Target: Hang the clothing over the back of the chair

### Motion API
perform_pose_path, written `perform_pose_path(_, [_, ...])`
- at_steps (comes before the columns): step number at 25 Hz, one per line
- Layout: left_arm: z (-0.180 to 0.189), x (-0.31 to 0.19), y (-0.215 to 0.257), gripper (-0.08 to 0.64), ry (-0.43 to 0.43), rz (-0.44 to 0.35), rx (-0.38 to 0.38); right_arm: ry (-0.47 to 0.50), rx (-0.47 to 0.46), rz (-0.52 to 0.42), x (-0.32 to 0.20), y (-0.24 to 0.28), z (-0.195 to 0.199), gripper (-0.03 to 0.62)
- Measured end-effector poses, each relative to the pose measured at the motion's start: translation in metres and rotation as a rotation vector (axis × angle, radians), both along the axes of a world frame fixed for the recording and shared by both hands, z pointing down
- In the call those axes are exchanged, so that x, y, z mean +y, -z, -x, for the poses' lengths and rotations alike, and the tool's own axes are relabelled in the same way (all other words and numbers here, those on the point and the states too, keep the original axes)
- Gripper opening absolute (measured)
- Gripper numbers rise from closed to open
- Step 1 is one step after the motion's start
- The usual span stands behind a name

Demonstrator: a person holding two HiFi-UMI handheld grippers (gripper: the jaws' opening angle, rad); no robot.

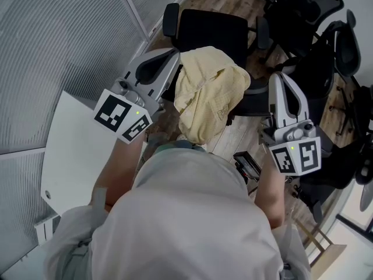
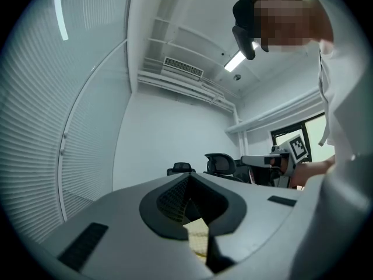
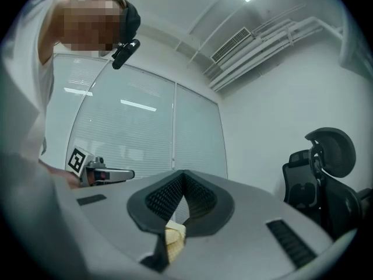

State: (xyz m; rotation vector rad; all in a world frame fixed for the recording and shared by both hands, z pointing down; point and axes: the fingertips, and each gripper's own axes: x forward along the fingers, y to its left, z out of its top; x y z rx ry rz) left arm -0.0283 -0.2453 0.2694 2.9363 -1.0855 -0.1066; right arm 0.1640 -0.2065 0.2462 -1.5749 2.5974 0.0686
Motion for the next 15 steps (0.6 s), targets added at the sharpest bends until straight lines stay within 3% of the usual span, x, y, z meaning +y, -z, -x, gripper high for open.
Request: perform_pose_path(15, [0.0037, 0.0059, 0.0007, 0.012, 0.014, -0.008, 0.005, -0.023, 0.034, -0.071, 0.0108, 0.0092, 0.0037, 0.02])
